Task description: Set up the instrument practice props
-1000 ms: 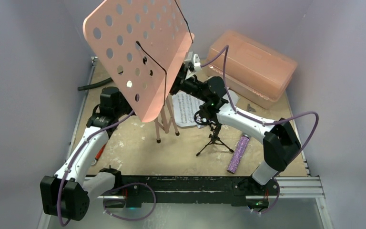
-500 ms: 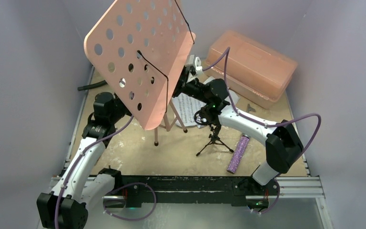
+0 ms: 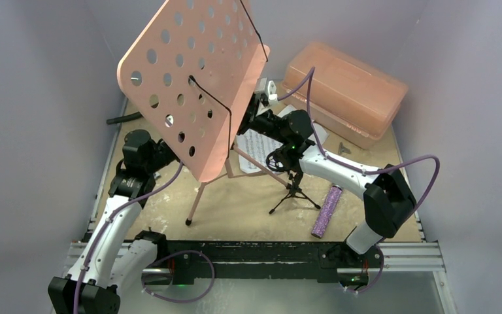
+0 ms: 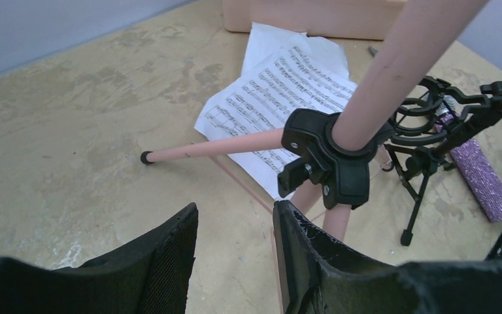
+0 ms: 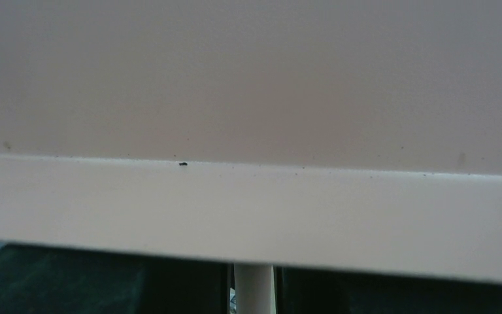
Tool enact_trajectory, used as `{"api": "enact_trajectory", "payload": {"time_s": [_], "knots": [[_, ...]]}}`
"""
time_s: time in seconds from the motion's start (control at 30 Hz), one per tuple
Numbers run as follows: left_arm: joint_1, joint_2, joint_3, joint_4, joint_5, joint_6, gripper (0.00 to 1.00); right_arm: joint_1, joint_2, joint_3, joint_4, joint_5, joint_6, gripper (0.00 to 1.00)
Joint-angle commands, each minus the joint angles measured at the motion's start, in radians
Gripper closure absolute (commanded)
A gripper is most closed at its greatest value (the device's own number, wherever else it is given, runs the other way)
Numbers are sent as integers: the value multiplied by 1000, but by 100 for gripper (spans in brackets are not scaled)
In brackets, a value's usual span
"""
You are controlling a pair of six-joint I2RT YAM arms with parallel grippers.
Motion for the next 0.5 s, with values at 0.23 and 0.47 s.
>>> {"api": "enact_trajectory", "payload": {"time_s": [0.23,0.47], "knots": [[0,-21,38,-72,169,23,55,-3,-84,52,268,86,-9,100],[-1,-27,33,-122,249,28,52,-2,-70,69,266,83,-8,100]]}}
